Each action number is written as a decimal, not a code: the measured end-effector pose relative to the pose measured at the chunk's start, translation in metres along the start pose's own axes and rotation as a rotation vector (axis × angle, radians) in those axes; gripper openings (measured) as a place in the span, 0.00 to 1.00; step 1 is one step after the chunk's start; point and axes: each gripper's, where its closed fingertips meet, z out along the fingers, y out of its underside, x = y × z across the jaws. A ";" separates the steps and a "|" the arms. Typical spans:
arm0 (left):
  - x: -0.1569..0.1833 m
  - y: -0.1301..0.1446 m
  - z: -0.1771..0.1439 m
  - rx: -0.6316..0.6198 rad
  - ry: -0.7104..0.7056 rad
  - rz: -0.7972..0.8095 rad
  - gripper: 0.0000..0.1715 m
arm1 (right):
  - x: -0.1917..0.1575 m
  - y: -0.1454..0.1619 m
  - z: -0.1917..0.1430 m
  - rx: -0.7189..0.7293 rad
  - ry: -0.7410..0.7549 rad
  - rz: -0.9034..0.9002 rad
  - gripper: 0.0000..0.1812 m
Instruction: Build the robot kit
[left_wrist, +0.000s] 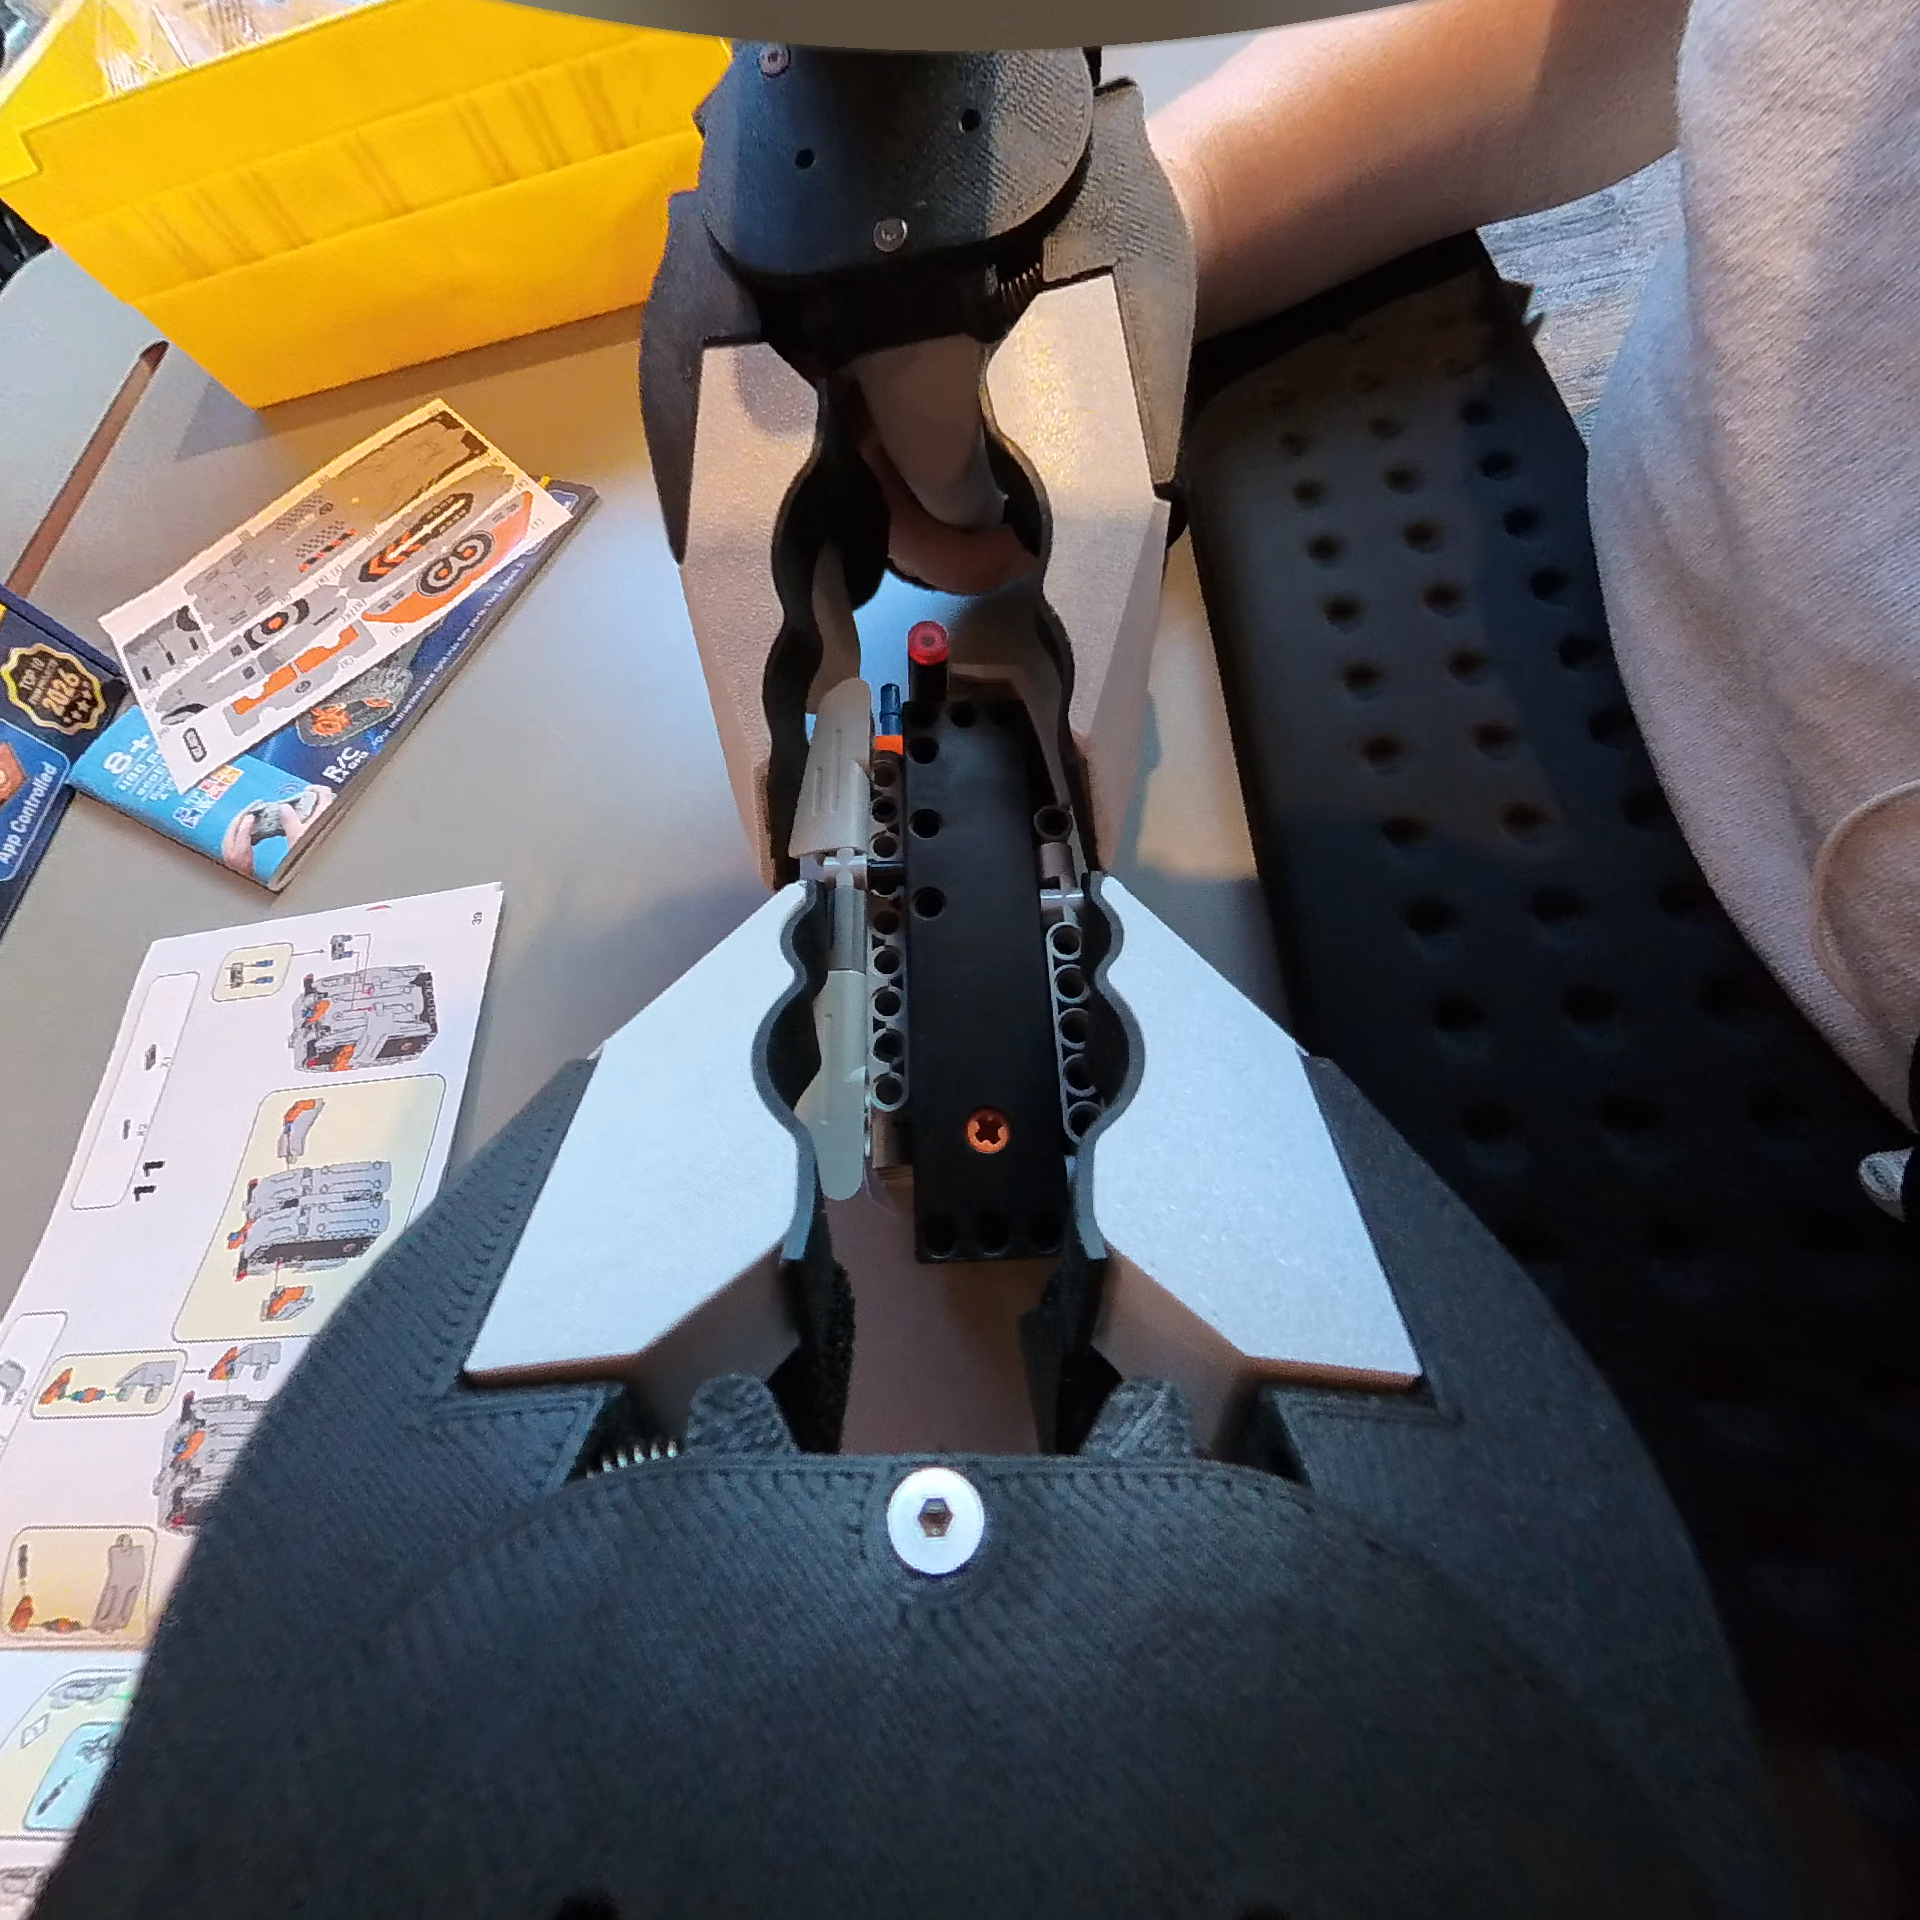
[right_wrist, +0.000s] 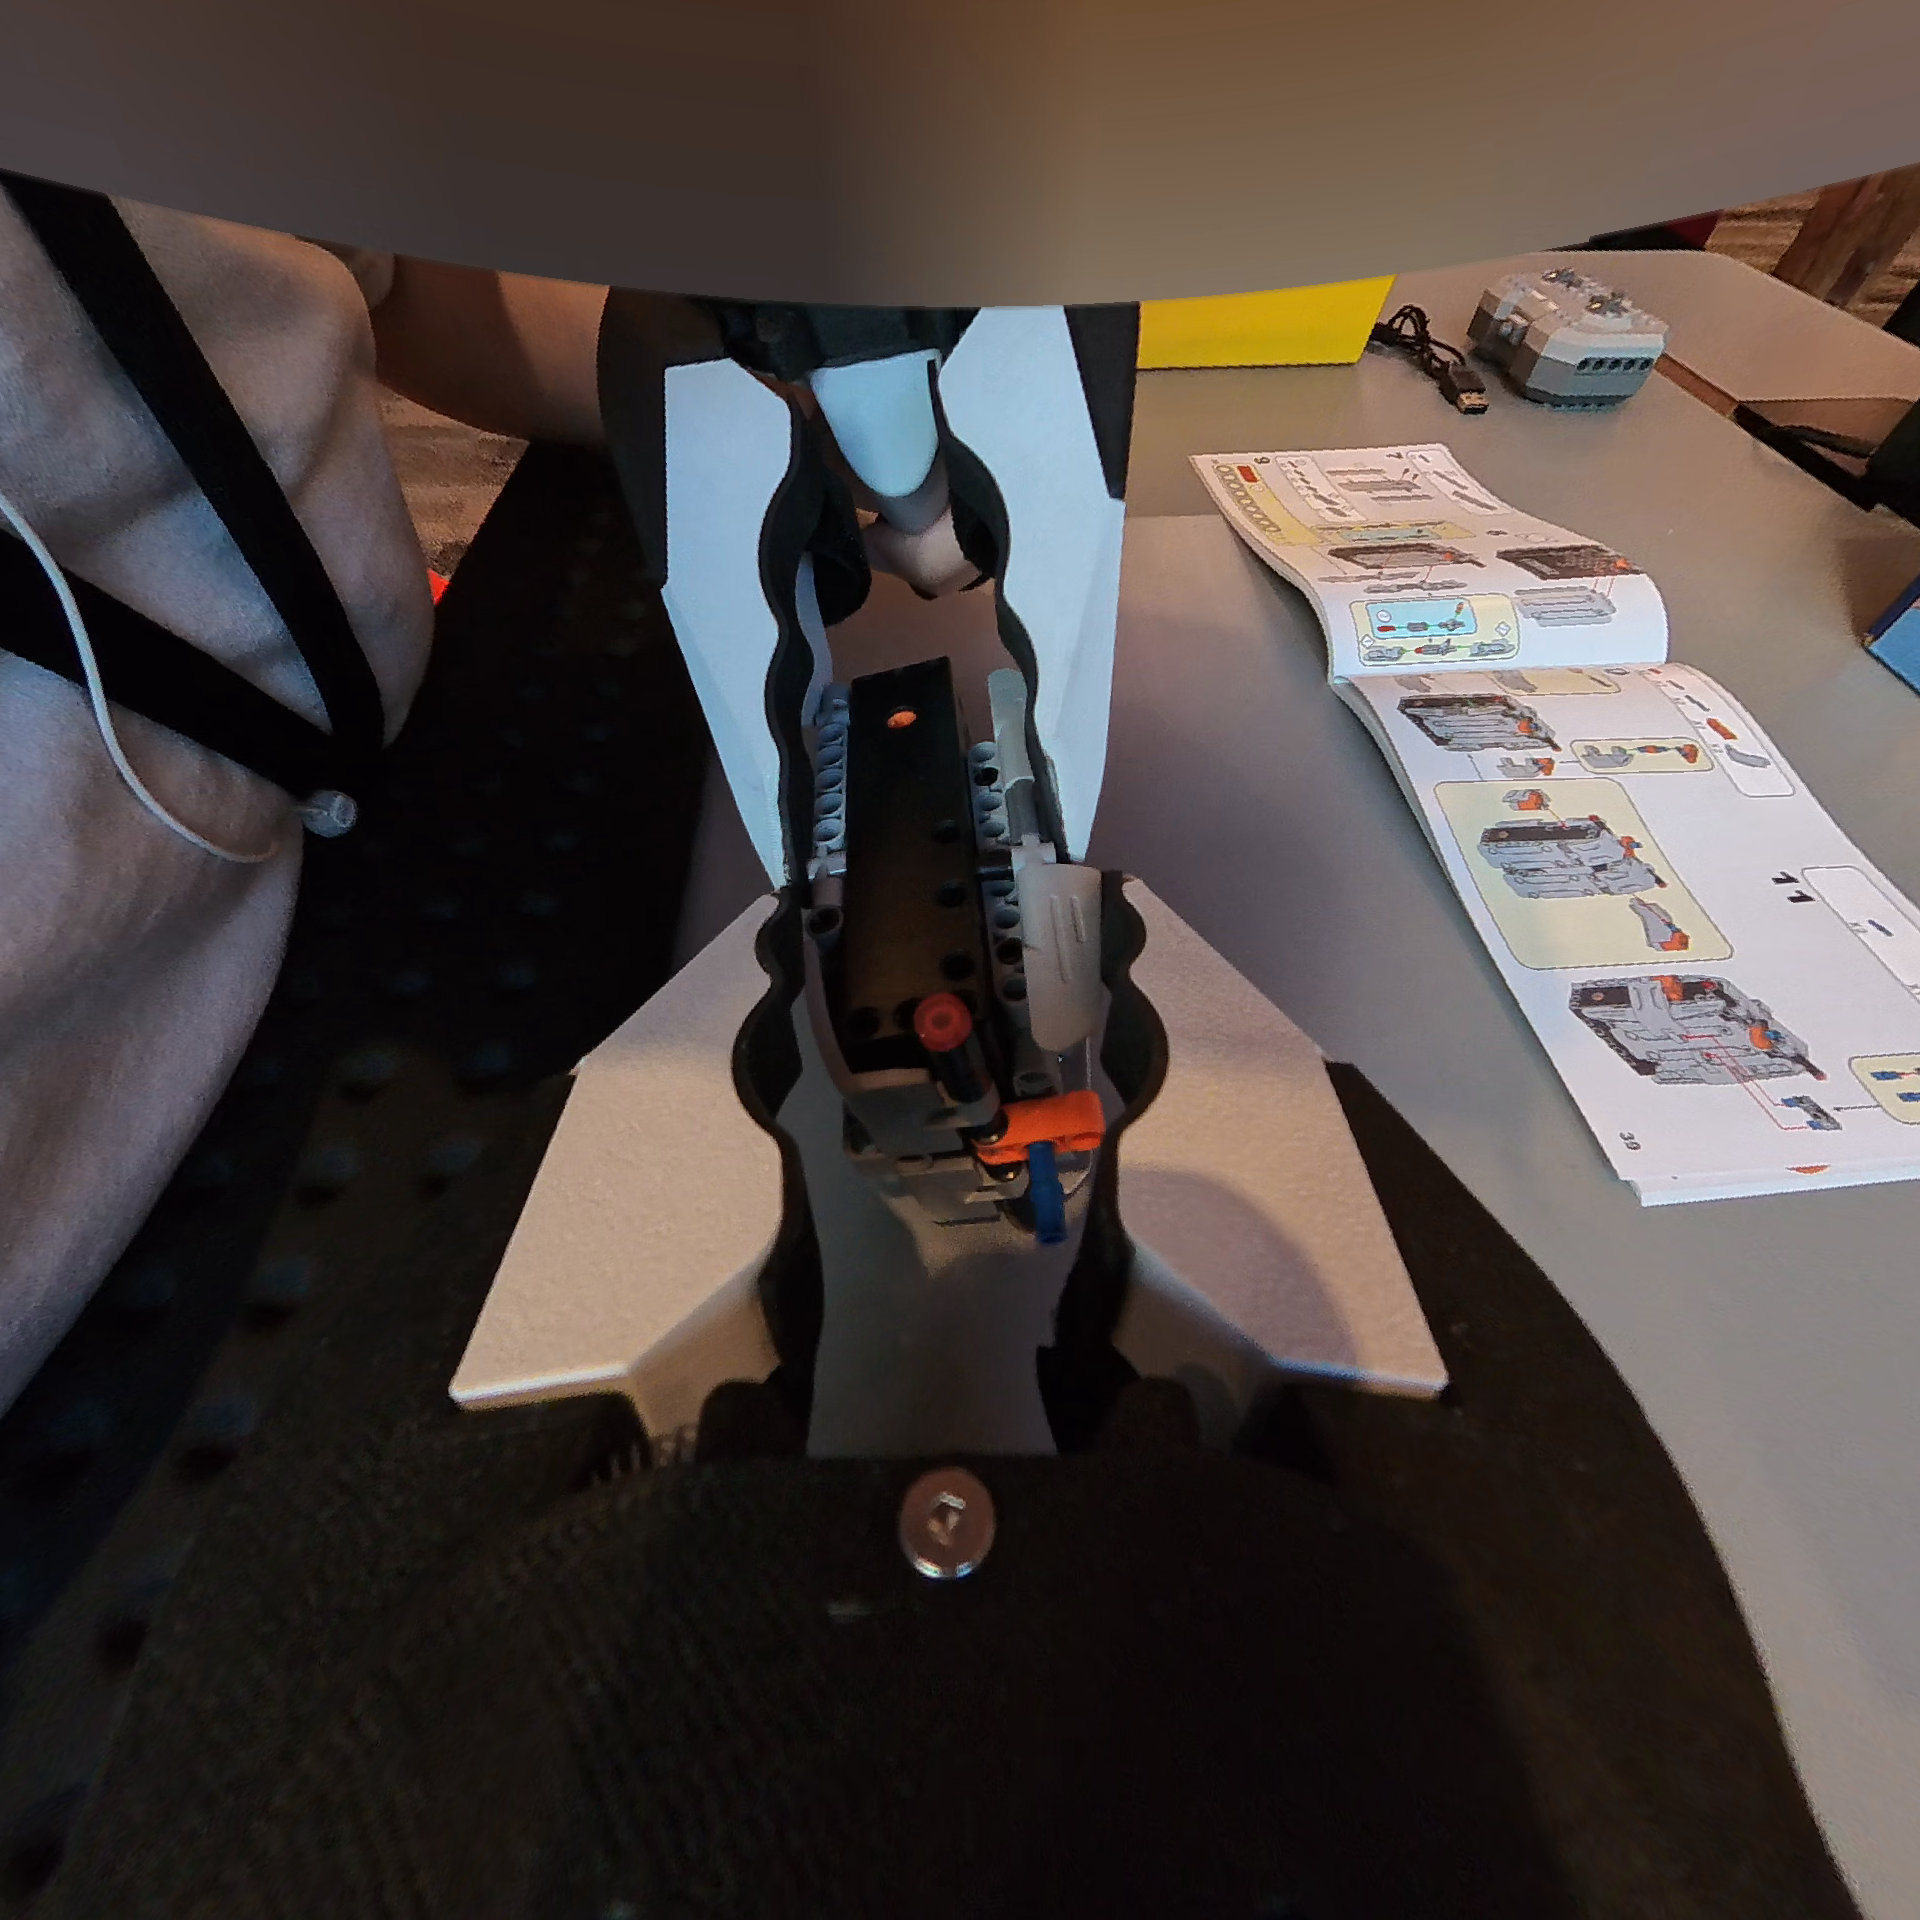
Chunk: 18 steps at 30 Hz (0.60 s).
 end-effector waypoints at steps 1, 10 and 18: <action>0.000 0.000 0.000 0.000 0.000 -0.001 0.28 | 0.000 0.000 0.000 0.003 -0.001 0.004 0.31; -0.004 0.000 0.001 0.008 -0.022 0.005 0.28 | 0.004 0.001 0.000 0.021 -0.023 0.081 0.31; -0.006 0.001 0.001 0.003 -0.007 -0.015 0.27 | 0.007 0.001 0.000 0.026 -0.013 0.080 0.32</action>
